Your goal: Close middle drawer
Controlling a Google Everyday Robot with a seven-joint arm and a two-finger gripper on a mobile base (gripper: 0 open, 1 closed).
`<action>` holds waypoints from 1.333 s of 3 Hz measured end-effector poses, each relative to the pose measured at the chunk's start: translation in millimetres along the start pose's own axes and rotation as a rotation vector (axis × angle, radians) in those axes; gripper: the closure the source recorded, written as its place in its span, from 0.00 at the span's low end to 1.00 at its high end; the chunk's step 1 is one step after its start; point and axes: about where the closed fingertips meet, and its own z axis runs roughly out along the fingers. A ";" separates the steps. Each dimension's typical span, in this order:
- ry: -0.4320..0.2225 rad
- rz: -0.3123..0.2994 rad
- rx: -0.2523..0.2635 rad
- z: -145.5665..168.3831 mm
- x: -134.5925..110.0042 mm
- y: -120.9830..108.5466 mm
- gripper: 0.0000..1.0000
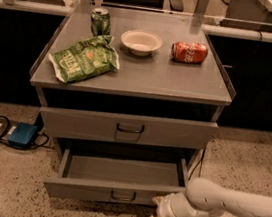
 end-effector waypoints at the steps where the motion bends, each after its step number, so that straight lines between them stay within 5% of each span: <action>1: 0.013 -0.011 0.002 8.6 -24.8 -43.3 0.38; 3: 0.042 -0.028 0.075 6.5 -51.1 -94.4 0.91; 4: 0.041 -0.024 0.115 1.6 -52.1 -103.8 1.00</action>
Offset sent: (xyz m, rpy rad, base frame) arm 0.1290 0.0096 -0.0105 -0.0704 -0.0479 0.0100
